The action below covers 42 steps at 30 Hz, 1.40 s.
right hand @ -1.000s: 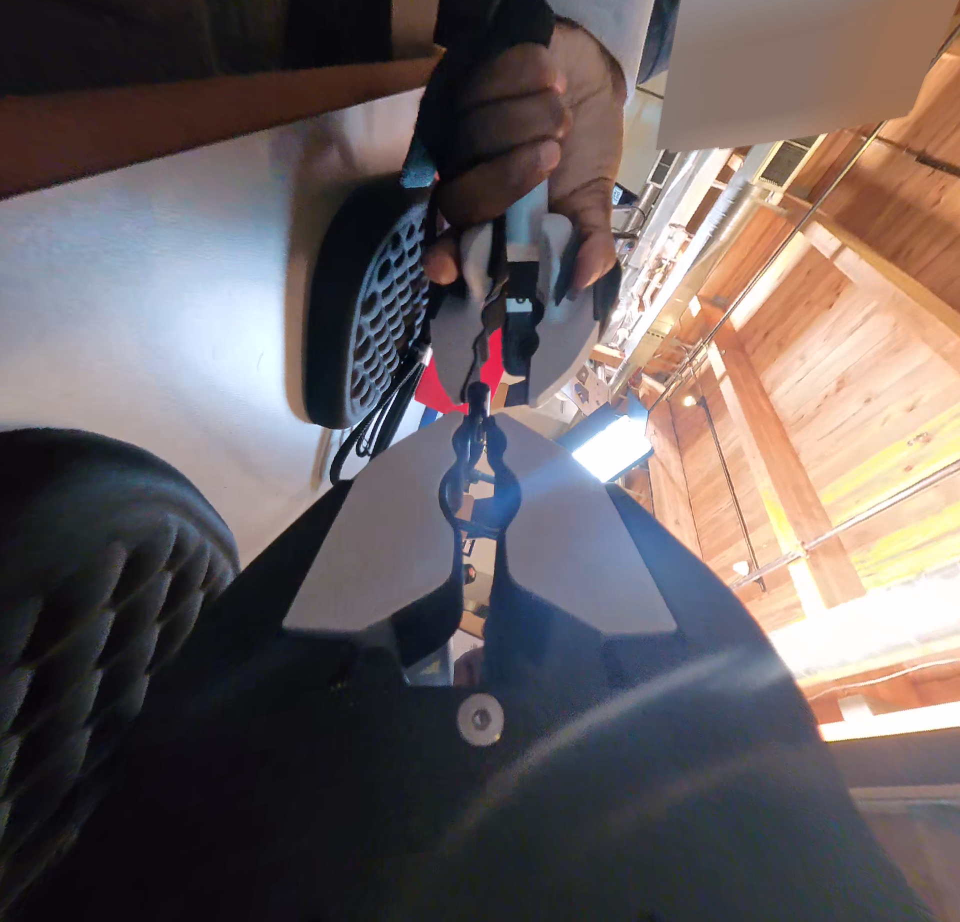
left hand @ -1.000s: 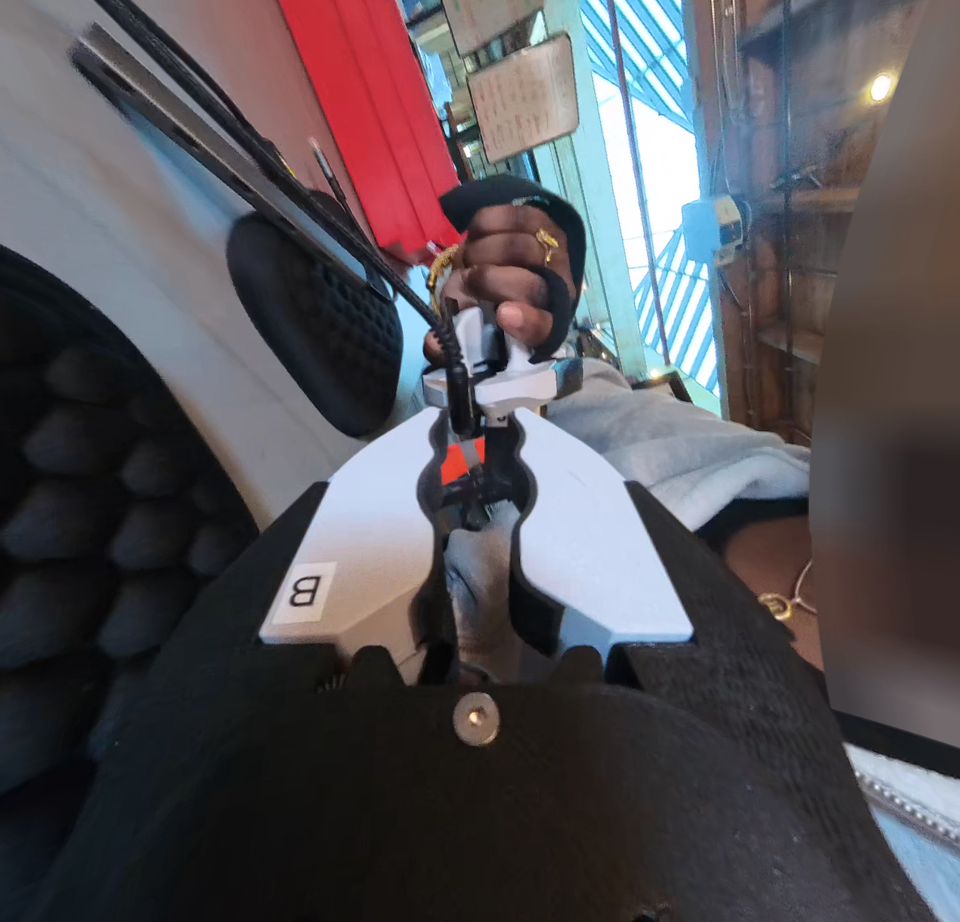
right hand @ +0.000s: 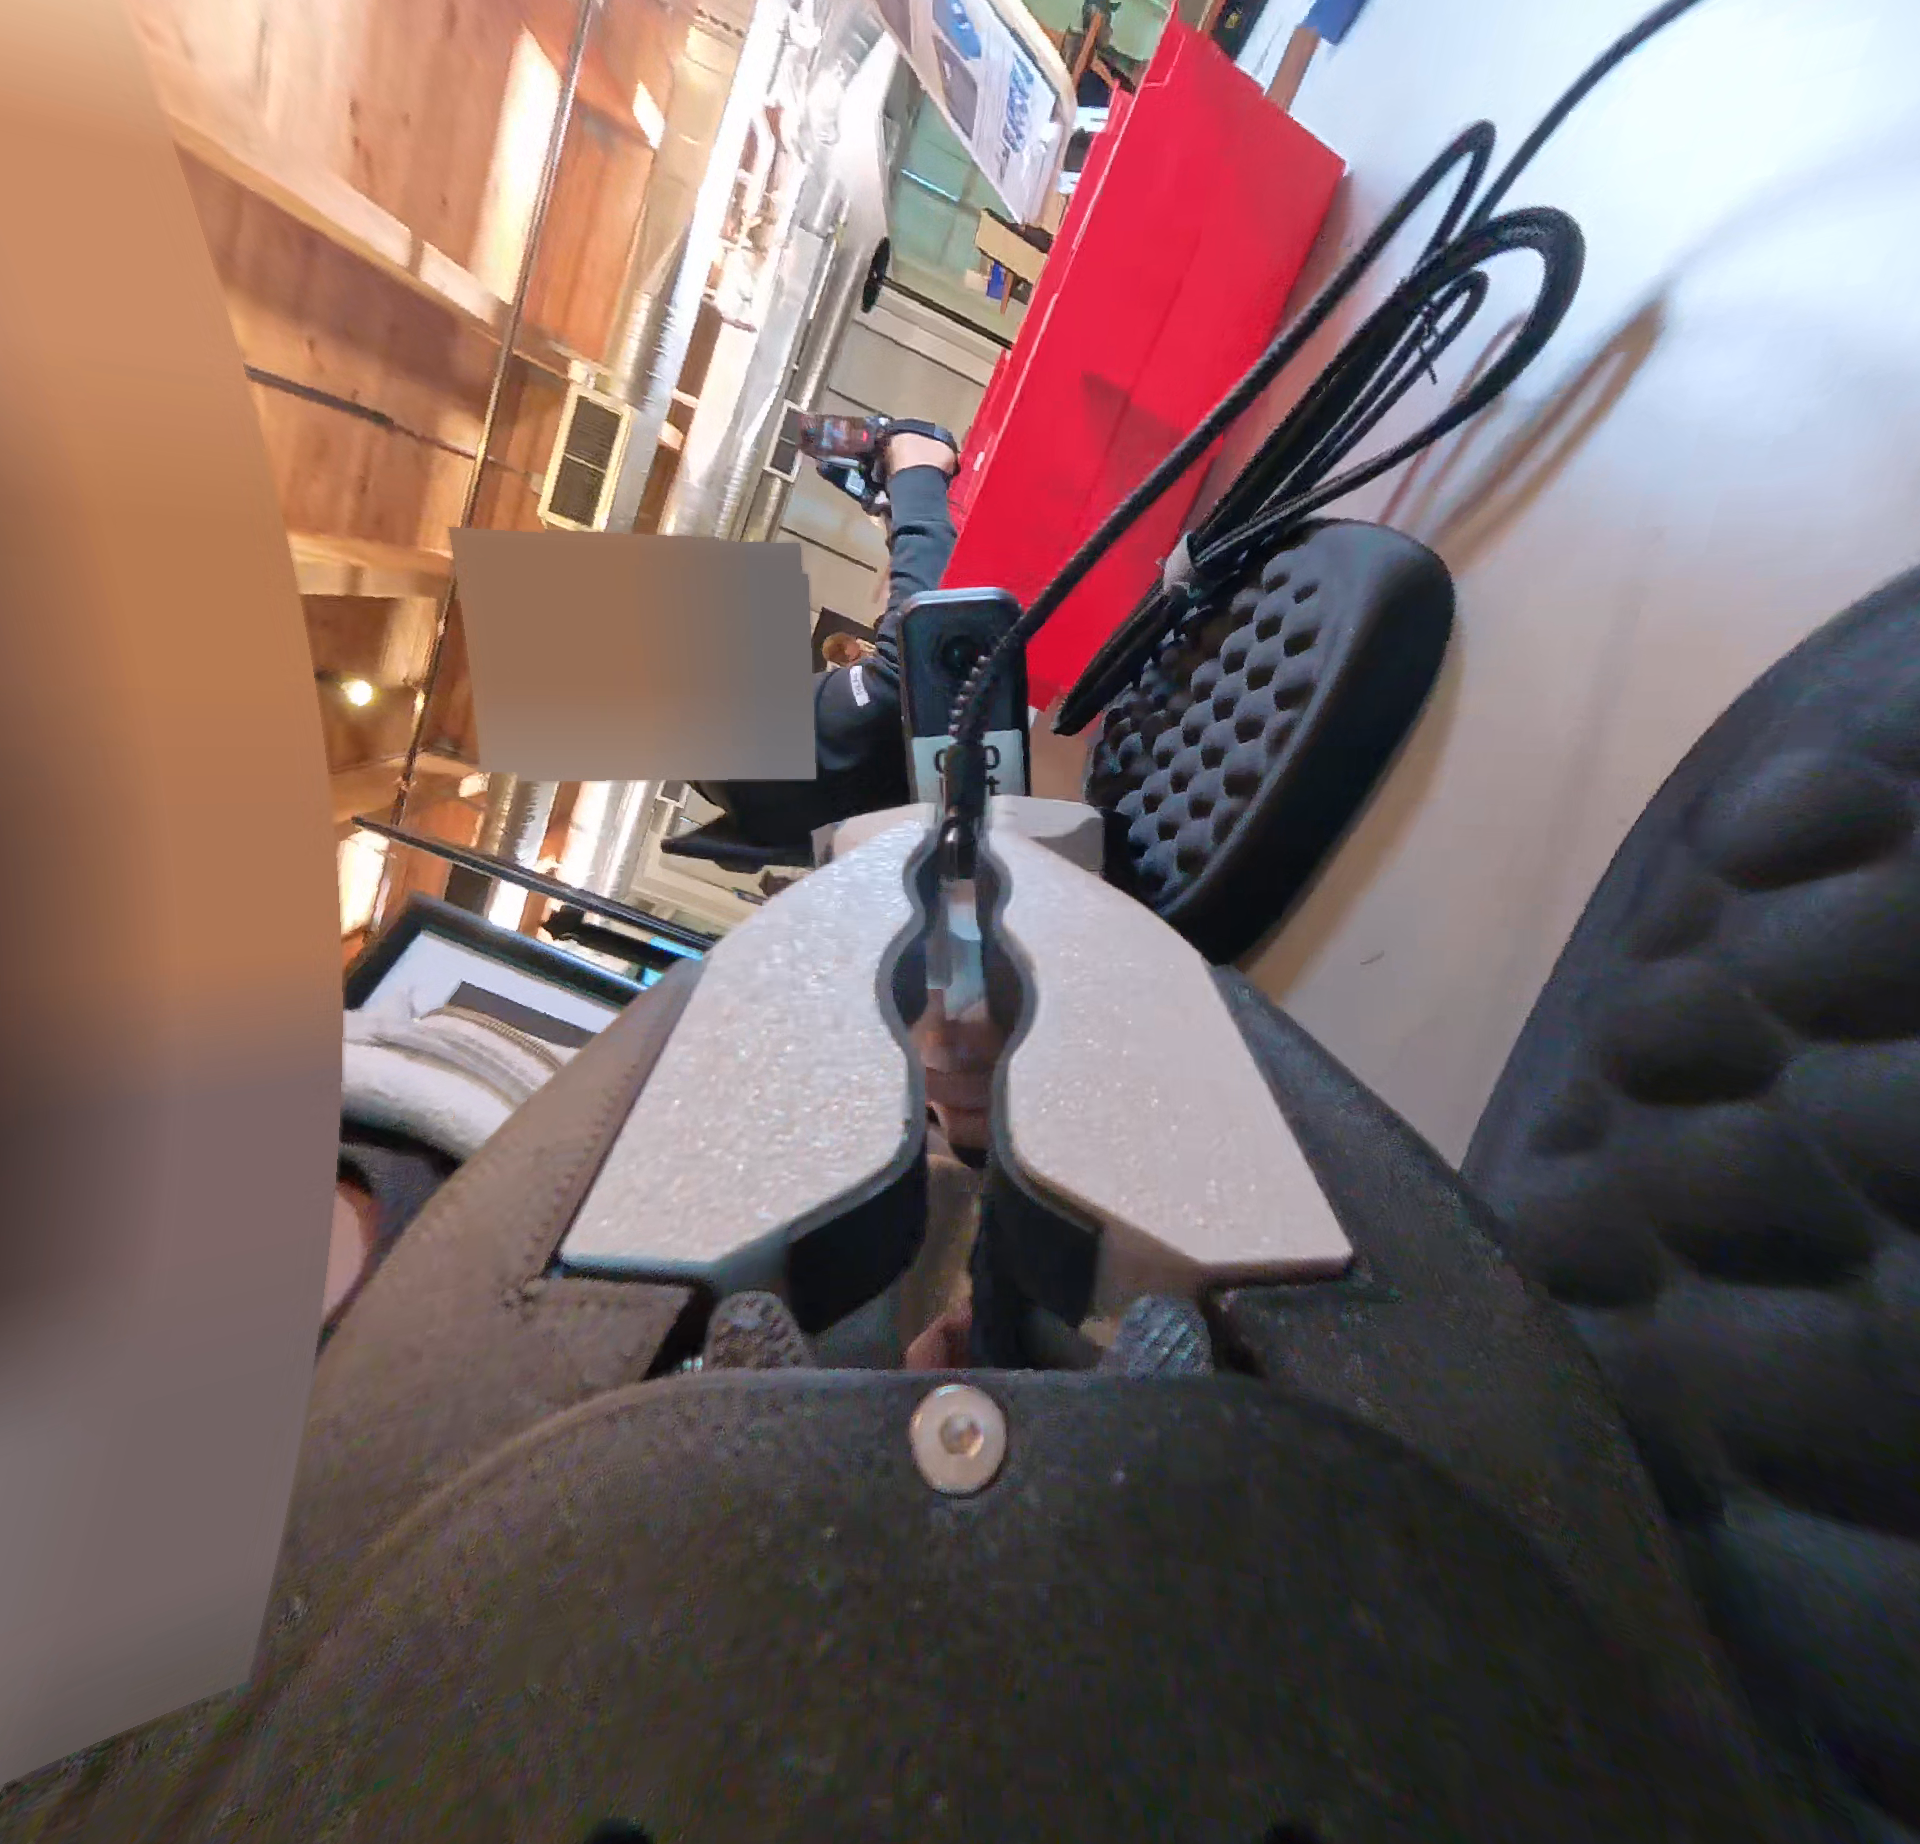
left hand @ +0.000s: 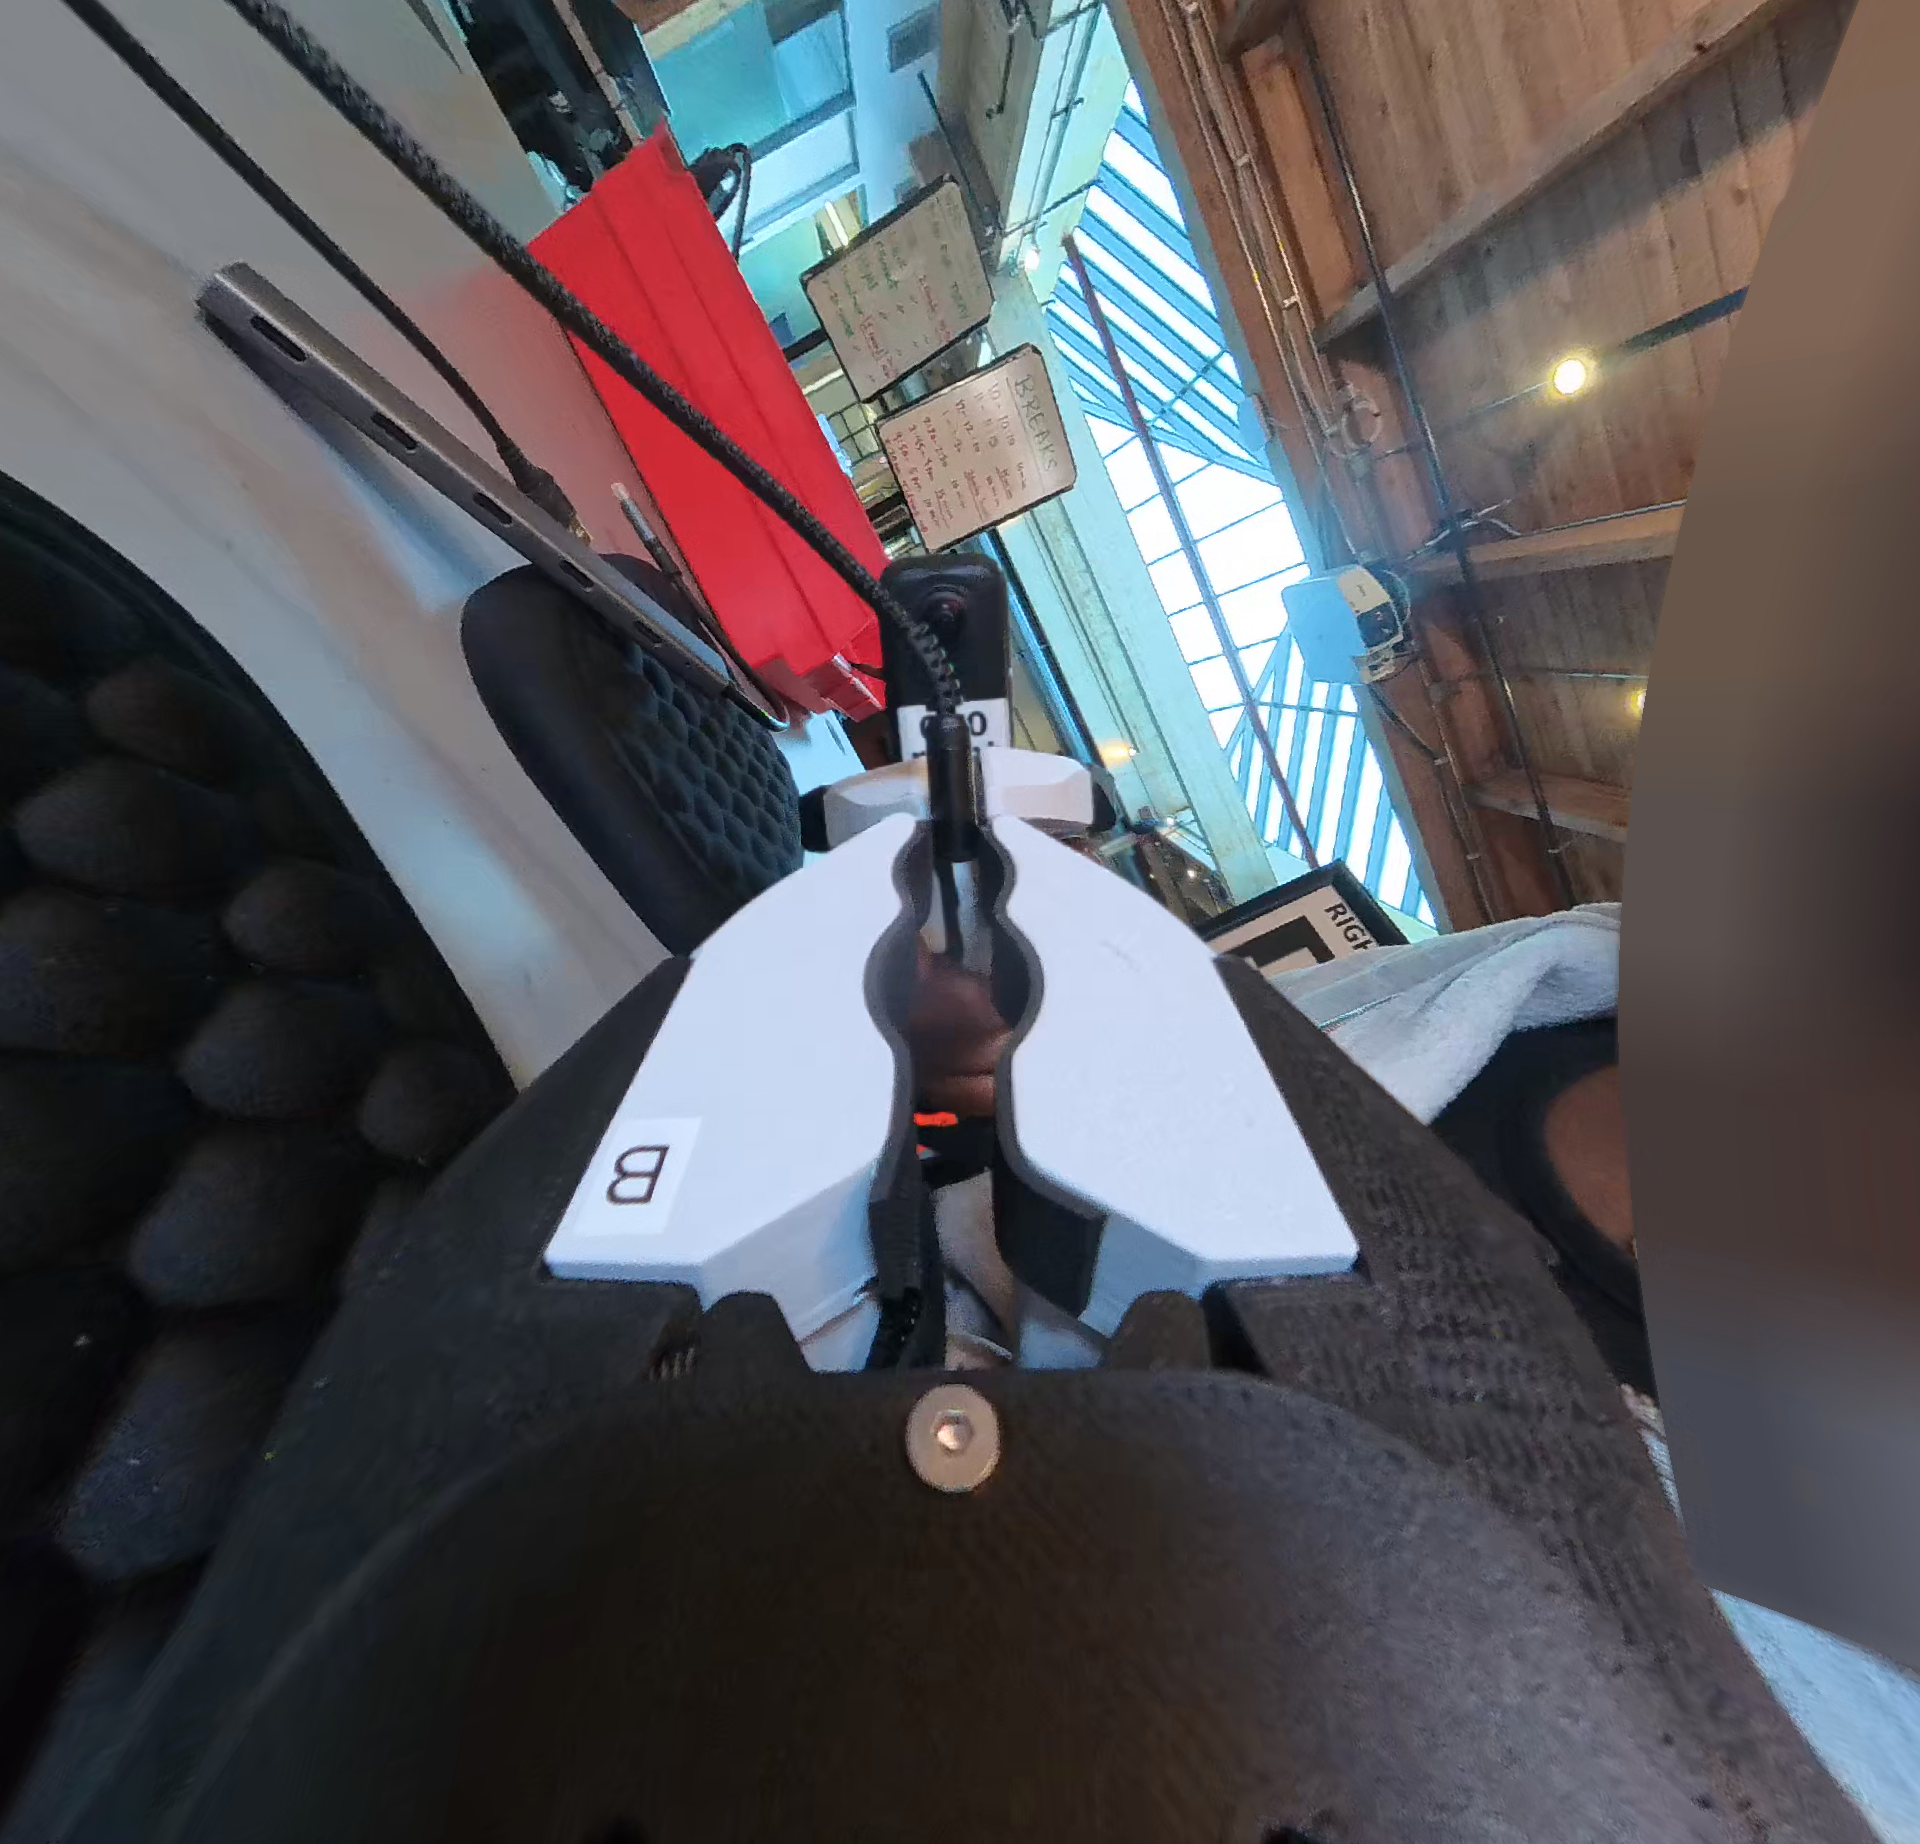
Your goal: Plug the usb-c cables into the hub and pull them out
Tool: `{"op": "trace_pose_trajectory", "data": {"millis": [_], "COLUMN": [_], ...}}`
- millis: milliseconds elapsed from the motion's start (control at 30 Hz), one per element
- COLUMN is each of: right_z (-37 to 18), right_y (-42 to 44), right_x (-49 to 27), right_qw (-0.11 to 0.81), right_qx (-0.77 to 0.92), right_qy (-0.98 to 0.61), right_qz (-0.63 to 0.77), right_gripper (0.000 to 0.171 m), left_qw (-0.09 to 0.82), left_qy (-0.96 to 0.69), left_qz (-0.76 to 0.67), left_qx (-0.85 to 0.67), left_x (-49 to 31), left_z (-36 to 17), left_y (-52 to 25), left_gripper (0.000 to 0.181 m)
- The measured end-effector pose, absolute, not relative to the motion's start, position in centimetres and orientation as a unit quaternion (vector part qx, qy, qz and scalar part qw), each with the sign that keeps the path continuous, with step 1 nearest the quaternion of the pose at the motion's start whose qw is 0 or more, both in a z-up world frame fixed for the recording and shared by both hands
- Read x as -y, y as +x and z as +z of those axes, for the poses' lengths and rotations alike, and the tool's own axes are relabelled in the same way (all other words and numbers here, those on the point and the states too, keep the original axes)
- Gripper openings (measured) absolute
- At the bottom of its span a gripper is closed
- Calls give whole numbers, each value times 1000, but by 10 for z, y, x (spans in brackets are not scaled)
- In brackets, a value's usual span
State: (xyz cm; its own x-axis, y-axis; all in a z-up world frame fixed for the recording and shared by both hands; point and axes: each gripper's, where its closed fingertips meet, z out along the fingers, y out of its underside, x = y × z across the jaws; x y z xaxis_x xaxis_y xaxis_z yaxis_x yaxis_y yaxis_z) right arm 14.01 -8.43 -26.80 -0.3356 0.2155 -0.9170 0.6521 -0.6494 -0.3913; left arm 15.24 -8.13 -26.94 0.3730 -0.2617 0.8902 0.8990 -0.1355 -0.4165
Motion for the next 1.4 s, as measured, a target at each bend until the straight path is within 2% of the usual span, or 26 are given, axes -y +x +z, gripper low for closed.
{"op": "trace_pose_trajectory", "data": {"millis": [33, 233, 433, 567, 1000, 1167, 1200, 1267, 1400], "right_z": [-269, -266, -270, -270, -272, -270, -267, -260, -256], "right_y": [140, 152, 163, 164, 168, 168, 168, 165, 151], "right_x": [84, 82, 86, 86, 87, 86, 84, 69, 14], "right_qw": [144, 158, 213, 213, 216, 202, 200, 187, 149], "right_qx": [-401, -464, -514, -531, -538, -544, -550, -552, -551], "right_qy": [552, 519, 499, 492, 488, 489, 487, 498, 563], "right_qz": [-717, -700, -664, -656, -653, -651, -649, -642, -598], "right_gripper": [5, 5, 5, 5, 5, 5, 11, 41, 50], "left_qw": [595, 580, 550, 550, 537, 568, 574, 586, 597], "left_qy": [-577, -589, -599, -606, -605, -609, -607, -597, -574], "left_qz": [-486, -499, -532, -524, -542, -510, -507, -505, -516], "left_qx": [277, 262, 238, 235, 227, 213, 211, 212, 218], "left_x": [81, 83, 83, 80, 80, 78, 77, 77, 81], "left_z": [-270, -269, -267, -268, -269, -267, -266, -263, -260], "left_y": [153, 157, 169, 171, 173, 172, 172, 168, 163], "left_gripper": [9, 14, 17, 10, 9, 8, 9, 9, 8]}}
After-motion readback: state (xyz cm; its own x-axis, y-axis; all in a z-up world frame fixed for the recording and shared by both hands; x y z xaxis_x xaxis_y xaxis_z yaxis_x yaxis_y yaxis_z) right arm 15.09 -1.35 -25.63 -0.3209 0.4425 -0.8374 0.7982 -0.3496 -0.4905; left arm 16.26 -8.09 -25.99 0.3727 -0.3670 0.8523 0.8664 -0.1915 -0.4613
